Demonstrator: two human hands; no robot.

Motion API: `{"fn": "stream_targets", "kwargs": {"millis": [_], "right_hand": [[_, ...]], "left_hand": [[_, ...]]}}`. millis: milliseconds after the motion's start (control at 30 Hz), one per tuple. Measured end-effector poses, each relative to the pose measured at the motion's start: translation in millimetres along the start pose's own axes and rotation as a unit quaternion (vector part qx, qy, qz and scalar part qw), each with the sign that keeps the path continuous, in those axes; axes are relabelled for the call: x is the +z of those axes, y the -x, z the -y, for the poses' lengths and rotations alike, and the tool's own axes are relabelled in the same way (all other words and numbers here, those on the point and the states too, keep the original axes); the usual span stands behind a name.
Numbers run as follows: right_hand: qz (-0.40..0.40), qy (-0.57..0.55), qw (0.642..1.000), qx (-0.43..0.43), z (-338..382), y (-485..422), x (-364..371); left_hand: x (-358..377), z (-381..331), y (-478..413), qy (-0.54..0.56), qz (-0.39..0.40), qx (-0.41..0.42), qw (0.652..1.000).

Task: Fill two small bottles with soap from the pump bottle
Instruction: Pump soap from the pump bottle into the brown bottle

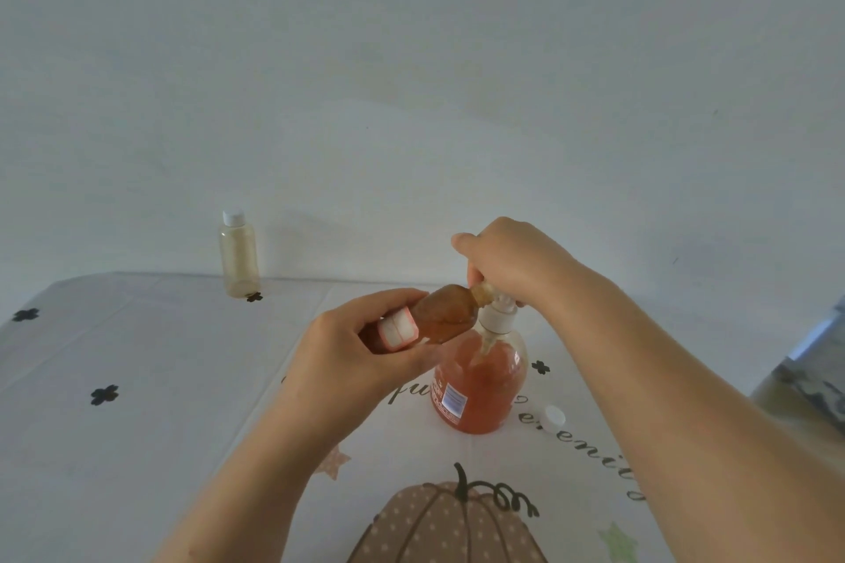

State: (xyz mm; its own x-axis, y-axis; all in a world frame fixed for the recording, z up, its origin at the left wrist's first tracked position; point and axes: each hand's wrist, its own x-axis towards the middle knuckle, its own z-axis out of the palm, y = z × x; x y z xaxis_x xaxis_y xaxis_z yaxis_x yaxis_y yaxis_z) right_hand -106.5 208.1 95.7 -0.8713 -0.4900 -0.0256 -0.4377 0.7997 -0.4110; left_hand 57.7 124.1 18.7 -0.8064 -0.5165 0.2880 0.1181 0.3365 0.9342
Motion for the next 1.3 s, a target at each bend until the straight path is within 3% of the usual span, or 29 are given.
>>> {"fn": "stream_targets", "kwargs": {"millis": [567,867,1300], "right_hand": [[-0.009,-0.033,0.999,-0.005,-6,2,12],[0.014,0.014,1.000,-0.003,2,5,-1],[0.009,-0.015,1.000,-0.015,-3,5,11]], "left_hand": [[0,-4,0,-0.019,0.000,-0.021,1.000],[0,-12,3,0.009,0.009,-0.013,1.000],[0,-8,2,-0.055,0.000,-0.006,0.998]]}}
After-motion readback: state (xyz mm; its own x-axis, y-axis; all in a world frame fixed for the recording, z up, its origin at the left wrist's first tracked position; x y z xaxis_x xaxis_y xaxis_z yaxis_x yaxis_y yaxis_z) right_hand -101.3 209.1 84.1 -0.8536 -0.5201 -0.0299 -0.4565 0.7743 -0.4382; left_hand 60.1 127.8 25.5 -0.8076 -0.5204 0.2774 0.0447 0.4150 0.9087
